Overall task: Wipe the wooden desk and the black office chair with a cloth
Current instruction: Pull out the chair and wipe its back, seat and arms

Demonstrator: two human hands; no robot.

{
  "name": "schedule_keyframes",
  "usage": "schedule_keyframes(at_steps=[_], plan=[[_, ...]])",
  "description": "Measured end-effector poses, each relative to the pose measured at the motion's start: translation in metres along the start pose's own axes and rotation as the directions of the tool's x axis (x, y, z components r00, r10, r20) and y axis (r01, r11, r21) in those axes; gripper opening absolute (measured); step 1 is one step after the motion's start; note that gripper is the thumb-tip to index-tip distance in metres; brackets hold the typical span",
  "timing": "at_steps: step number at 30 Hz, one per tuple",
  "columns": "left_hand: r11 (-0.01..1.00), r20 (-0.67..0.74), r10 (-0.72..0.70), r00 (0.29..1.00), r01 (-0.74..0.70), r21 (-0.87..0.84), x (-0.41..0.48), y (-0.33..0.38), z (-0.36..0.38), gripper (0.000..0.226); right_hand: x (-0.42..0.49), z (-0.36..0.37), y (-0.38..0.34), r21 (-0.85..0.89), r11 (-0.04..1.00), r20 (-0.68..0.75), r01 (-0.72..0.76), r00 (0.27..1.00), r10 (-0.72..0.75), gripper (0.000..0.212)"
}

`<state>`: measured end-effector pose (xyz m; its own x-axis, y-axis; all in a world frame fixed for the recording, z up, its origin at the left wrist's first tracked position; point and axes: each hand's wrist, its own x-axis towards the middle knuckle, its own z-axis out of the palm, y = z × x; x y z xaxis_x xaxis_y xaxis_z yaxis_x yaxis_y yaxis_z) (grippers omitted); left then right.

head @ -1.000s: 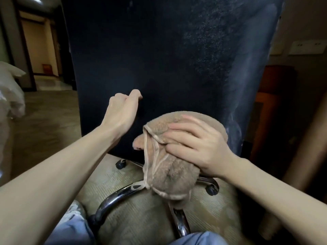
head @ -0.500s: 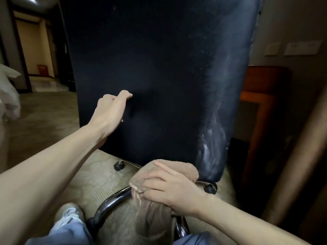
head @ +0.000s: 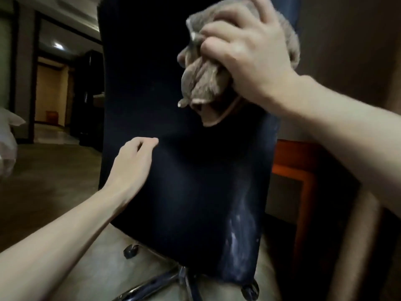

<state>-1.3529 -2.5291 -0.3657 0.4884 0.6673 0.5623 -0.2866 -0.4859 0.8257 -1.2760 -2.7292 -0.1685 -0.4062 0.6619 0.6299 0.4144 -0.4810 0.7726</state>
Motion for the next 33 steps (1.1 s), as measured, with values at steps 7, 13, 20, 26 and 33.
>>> schedule_keyframes(at_steps=[7,13,20,26,33], plan=[[0.998,0.043,0.045,0.998,-0.043,-0.049,0.007,0.022,0.016,0.074,0.028,-0.012,0.047,-0.117,0.972,0.143,-0.203,0.965,0.219,0.045],[0.992,0.041,0.075,0.996,-0.07,-0.109,0.012,0.035,0.024,0.07,-0.012,0.017,-0.001,0.196,0.977,0.022,-0.088,0.996,0.086,0.025],[0.985,0.067,0.138,0.988,-0.13,-0.112,0.021,0.068,0.017,0.047,-0.007,0.013,0.013,0.006,0.983,0.037,0.185,0.982,-0.185,0.016],[0.983,0.022,0.153,0.988,-0.15,-0.106,0.034,0.105,0.014,0.051,0.046,-0.019,0.08,-0.249,0.953,-0.152,-0.171,0.979,0.136,0.036],[0.994,0.111,0.112,0.987,-0.111,-0.018,0.035,0.119,0.023,0.036,0.012,-0.012,0.088,0.284,0.867,-0.068,-0.411,0.893,0.445,0.06]])
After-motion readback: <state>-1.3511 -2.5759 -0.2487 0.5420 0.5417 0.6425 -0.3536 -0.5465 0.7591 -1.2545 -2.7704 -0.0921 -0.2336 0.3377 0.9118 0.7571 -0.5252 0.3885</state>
